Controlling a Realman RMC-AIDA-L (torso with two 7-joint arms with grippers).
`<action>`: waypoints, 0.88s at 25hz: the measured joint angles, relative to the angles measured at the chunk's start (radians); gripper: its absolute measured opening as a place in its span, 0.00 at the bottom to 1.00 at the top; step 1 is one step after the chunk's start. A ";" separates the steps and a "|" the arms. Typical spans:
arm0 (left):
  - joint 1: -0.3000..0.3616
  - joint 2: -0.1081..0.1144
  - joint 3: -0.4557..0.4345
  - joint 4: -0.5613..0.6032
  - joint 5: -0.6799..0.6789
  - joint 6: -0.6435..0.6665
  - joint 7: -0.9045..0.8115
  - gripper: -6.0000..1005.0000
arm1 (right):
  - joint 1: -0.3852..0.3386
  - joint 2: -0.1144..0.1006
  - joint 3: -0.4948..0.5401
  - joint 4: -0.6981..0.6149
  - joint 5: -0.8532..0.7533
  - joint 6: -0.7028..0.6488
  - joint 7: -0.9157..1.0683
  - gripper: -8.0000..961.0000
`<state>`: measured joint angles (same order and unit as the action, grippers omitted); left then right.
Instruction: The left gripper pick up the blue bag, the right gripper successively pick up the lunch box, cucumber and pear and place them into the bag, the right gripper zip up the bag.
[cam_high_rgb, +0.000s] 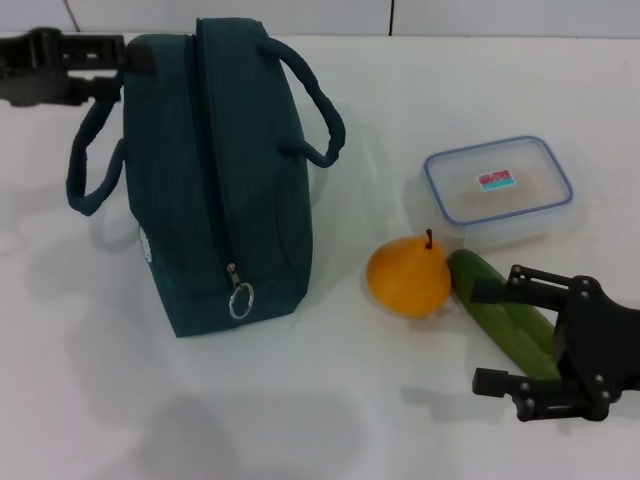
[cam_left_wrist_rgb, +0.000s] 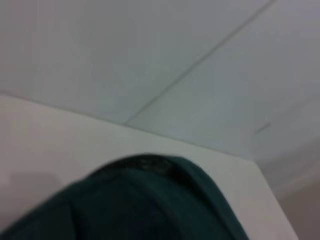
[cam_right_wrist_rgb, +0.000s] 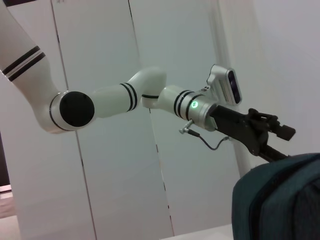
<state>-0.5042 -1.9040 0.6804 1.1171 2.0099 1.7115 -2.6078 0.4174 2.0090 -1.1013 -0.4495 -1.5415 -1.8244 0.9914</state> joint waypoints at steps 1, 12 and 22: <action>0.001 -0.003 0.012 0.013 0.013 0.001 -0.015 0.82 | 0.000 -0.001 0.000 0.000 0.000 0.000 0.000 0.88; -0.031 -0.044 0.032 0.040 0.208 -0.025 -0.062 0.81 | 0.005 -0.004 0.000 0.001 0.000 -0.002 -0.001 0.88; 0.002 -0.081 0.015 0.066 0.180 -0.047 0.027 0.68 | -0.011 -0.006 0.000 0.008 0.000 -0.010 -0.003 0.88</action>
<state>-0.5027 -1.9846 0.6955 1.1834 2.1895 1.6649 -2.5804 0.4065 2.0033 -1.1013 -0.4418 -1.5417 -1.8343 0.9887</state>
